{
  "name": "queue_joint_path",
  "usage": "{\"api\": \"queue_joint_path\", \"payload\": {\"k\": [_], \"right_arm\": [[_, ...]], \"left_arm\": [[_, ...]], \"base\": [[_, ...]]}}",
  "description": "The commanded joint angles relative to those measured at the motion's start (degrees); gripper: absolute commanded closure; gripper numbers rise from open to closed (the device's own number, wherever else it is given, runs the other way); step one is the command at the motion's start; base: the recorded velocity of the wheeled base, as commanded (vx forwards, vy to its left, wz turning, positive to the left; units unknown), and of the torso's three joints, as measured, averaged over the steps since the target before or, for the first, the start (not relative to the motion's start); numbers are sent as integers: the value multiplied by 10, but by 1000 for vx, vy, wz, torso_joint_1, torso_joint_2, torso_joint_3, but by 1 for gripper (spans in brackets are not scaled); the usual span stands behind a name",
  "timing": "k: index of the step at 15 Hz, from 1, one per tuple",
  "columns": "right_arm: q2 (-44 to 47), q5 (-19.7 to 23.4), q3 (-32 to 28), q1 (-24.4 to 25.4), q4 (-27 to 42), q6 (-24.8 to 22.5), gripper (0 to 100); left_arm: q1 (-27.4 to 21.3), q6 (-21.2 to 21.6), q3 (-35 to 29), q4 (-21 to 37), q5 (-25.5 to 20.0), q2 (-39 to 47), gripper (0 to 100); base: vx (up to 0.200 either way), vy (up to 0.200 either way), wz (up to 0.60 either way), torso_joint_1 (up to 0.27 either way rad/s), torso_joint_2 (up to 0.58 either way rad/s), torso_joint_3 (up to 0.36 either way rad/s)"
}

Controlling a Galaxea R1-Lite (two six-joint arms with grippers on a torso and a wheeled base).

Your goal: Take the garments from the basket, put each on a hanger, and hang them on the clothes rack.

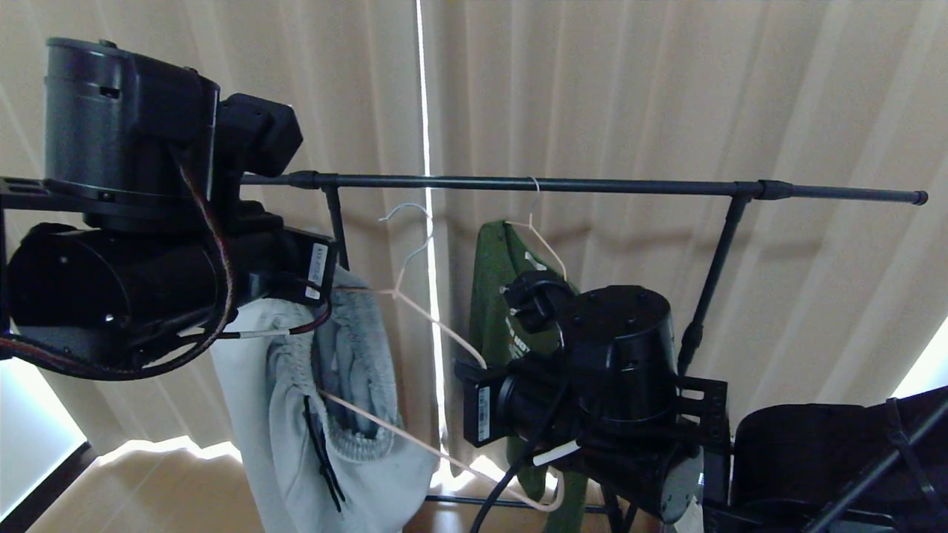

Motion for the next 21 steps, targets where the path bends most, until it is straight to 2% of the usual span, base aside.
{"api": "queue_joint_path", "payload": {"k": [1,3,6,8,9,11,14,21], "right_arm": [[-20,0,2,-2,-1,1,100],[-28,-1,2,-2,-1,2,100],[-40,-1,10,-5,-6,1,100],[-46,0,26,-15,-33,-8,100],[-48,2,46,-32,-81,-42,100],[-50,5,71,-40,-138,-74,100],[-64,5,82,-41,-153,-79,100],[-74,5,92,-40,-157,-78,100]], "left_arm": [[-36,-8,-3,-16,-25,0,100],[-46,-9,-1,-42,-77,-3,100],[-49,-4,2,-40,-90,-15,100],[-47,-3,14,-41,-110,-27,100],[-46,2,39,-40,-174,-58,100],[-45,32,67,-40,-246,-85,100],[-44,49,103,-43,-256,-86,100],[-44,49,109,-42,-257,-88,100]], "base": [[0,0,0,0,0,0],[0,0,0,0,0,0],[0,0,0,0,0,0],[0,0,0,0,0,0],[0,0,0,0,0,0],[0,0,0,0,0,0],[0,0,0,0,0,0],[0,0,0,0,0,0]]}}
